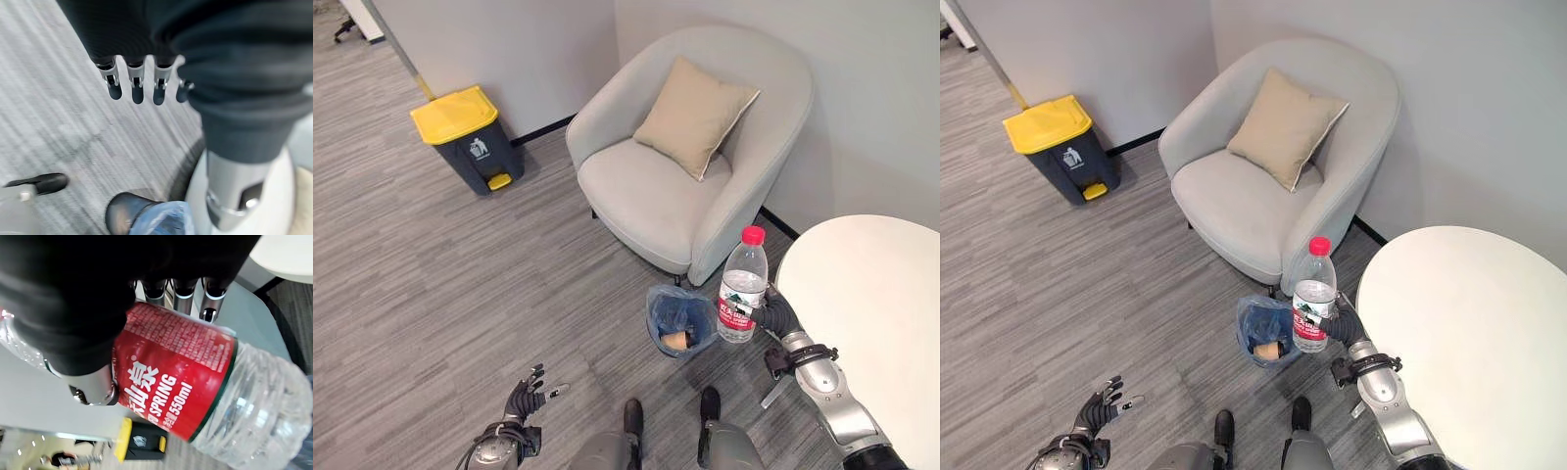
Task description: Gather garbage on tea table into small bin, then transfer packed bag to large trash can.
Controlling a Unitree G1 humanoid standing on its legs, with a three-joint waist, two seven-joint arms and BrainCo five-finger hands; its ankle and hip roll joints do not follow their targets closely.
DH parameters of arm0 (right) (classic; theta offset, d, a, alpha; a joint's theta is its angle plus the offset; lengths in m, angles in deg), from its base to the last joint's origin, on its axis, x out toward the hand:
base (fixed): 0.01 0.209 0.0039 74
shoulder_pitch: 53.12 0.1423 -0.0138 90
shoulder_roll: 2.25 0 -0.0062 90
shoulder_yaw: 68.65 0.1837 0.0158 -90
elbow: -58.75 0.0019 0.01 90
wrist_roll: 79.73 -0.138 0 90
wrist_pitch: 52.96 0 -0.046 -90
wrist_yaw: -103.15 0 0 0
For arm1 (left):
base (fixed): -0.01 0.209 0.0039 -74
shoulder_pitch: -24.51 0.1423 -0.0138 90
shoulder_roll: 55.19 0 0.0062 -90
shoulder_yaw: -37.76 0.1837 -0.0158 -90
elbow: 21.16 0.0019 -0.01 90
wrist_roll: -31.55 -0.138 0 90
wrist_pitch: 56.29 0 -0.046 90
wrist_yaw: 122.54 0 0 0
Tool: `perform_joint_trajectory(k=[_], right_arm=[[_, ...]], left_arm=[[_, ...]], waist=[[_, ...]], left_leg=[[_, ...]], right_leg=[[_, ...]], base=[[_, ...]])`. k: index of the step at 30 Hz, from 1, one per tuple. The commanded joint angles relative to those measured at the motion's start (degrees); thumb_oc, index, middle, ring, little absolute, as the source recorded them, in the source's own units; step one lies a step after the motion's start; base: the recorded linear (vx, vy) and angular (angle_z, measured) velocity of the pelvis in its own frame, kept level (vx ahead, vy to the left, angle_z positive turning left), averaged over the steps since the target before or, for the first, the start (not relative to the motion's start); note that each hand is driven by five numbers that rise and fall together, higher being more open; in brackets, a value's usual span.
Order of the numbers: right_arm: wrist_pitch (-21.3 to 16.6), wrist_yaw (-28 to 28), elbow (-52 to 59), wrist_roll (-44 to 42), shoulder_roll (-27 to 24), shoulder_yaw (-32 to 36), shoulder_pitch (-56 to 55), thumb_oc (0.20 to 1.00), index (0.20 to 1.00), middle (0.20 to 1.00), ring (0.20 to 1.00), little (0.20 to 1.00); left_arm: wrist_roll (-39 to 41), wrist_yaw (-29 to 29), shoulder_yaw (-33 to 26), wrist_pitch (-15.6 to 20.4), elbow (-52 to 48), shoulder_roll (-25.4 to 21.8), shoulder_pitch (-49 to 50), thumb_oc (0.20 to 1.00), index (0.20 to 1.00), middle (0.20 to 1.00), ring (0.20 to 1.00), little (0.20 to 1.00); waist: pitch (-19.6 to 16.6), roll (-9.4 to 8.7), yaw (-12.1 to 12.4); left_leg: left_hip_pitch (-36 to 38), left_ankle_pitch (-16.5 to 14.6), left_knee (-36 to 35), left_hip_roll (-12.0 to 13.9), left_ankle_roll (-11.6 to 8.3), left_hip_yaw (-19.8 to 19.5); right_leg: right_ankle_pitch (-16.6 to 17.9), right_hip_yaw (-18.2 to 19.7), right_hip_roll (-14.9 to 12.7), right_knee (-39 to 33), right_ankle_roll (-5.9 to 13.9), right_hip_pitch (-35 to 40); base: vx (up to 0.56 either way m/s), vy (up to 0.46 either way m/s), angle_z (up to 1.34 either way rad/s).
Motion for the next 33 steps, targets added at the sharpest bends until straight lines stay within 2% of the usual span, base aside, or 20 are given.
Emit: perform_joint_trajectory(k=[1, 3, 5, 7, 8, 10, 11, 15, 21, 28, 33], right_arm=[[-3.05, -1.99, 2.76, 0.72, -2.36, -1.00, 6.96, 0.200, 0.200, 0.200, 0.200, 0.200], [-2.92, -2.60, 2.03, 1.23, -2.69, -1.37, 8.16, 0.200, 0.200, 0.200, 0.200, 0.200], [-2.34, -5.35, -2.23, 4.05, -4.53, -3.92, 14.39, 0.200, 0.200, 0.200, 0.200, 0.200], [-2.07, -6.12, -3.36, 4.40, -4.76, -4.26, 15.41, 0.200, 0.200, 0.200, 0.200, 0.200], [-1.79, -8.13, -6.79, 4.95, -5.40, -5.75, 19.11, 0.200, 0.200, 0.200, 0.200, 0.200], [-1.44, -9.93, -10.50, 5.20, -5.63, -6.80, 22.09, 0.200, 0.200, 0.200, 0.200, 0.200], [-1.14, -10.91, -12.35, 5.68, -6.11, -7.45, 24.34, 0.200, 0.200, 0.200, 0.200, 0.200], [-0.34, -13.76, -18.08, 4.63, -6.92, -8.89, 30.58, 0.200, 0.200, 0.200, 0.200, 0.200], [-0.21, -16.26, -26.93, -1.00, -7.12, -10.23, 41.28, 0.200, 0.200, 0.200, 0.200, 0.200], [-0.10, -15.64, -31.04, -3.35, -7.46, -14.55, 49.43, 0.200, 0.200, 0.200, 0.200, 0.200], [0.67, -16.42, -35.17, -3.24, -5.76, -17.31, 53.57, 0.200, 0.200, 0.200, 0.200, 0.200]], left_arm=[[-1.01, 0.10, -0.24, 2.07, -2.13, -2.41, -4.12, 1.000, 1.000, 1.000, 1.000, 1.000], [-0.83, 0.32, 0.25, 2.19, -2.13, -2.33, -4.81, 1.000, 1.000, 1.000, 1.000, 1.000], [1.61, 1.52, 1.84, 2.59, -3.25, -1.98, -7.09, 1.000, 1.000, 1.000, 1.000, 1.000], [2.14, 1.75, 1.99, 2.67, -3.27, -1.78, -7.50, 1.000, 1.000, 1.000, 1.000, 1.000], [3.98, 3.05, 2.88, 3.13, -3.58, -1.67, -9.42, 1.000, 1.000, 1.000, 1.000, 1.000], [5.24, 4.32, 3.31, 3.50, -3.68, -1.68, -11.30, 1.000, 1.000, 1.000, 1.000, 1.000], [6.01, 5.13, 3.60, 3.87, -4.10, -2.01, -12.52, 1.000, 1.000, 1.000, 1.000, 1.000], [7.96, 7.28, 3.86, 4.73, -5.45, -3.05, -16.07, 1.000, 1.000, 1.000, 1.000, 1.000], [11.82, 10.09, 2.54, 5.30, -4.42, -3.86, -20.43, 1.000, 1.000, 1.000, 1.000, 1.000], [11.58, 10.35, 3.83, 5.38, -5.42, -4.19, -20.52, 1.000, 1.000, 1.000, 1.000, 1.000], [14.28, 12.58, 3.19, 6.43, -6.16, -3.32, -22.07, 1.000, 1.000, 1.000, 1.000, 1.000]], waist=[[1.35, -0.37, -0.29], [2.01, -0.14, -0.22], [4.80, 0.70, 0.25], [5.19, 0.75, 0.37], [7.15, 0.91, 0.65], [8.28, 0.83, 0.93], [9.38, 0.98, 1.19], [11.26, 0.84, 1.75], [12.32, 1.18, 3.10], [11.98, 1.85, 5.12], [11.85, 2.15, 6.54]], left_leg=[[-2.46, -6.55, 7.56, 1.81, -3.10, -3.59], [-3.28, -6.58, 8.16, 1.90, -3.17, -3.83], [-7.99, -6.20, 11.07, 2.35, -3.64, -4.63], [-9.18, -6.52, 11.99, 2.55, -3.78, -4.63], [-12.95, -6.89, 14.95, 2.71, -3.81, -4.94], [-17.11, -7.16, 17.92, 2.37, -3.80, -5.39], [-18.78, -8.98, 19.91, 2.56, -4.11, -5.84], [-28.78, -10.09, 26.58, 2.27, -3.78, -6.34], [-45.22, -12.41, 37.93, 0.21, -2.82, -7.01], [-53.64, -13.14, 42.17, -0.86, -1.85, -6.91], [-55.99, -12.78, 42.17, -1.79, -1.77, -7.99]], right_leg=[[-6.74, -1.05, -1.87, 5.13, 1.43, -0.50], [-7.03, -1.39, -1.93, 5.98, 1.26, -1.22], [-8.22, -1.75, -2.47, 9.92, 0.70, -5.60], [-8.98, -1.78, -2.59, 11.14, 0.60, -6.67], [-9.76, -1.87, -2.80, 14.05, 0.25, -10.07], [-10.49, -2.05, -3.03, 16.57, -0.18, -13.46], [-12.60, -1.79, -3.02, 19.32, 0.01, -15.47], [-14.35, -1.10, -3.78, 25.50, -0.70, -24.73], [-17.11, 1.43, -4.70, 36.67, -2.05, -40.75], [-17.70, 2.62, -5.10, 40.43, -2.34, -48.72], [-17.94, 2.00, -5.77, 40.86, -2.42, -50.62]], base=[[-0.06, -0.072, 0.18], [-0.05, -0.050, 0.19], [-0.10, -0.078, 0.12], [-0.05, -0.036, 0.06], [-0.07, -0.043, 0.10], [-0.04, -0.052, 0.09], [0.02, -0.033, 0.08], [-0.06, 0.001, 0.17], [-0.05, 0.007, 0.12], [0.00, 0.006, 0.03], [0.00, -0.032, 0.09]])
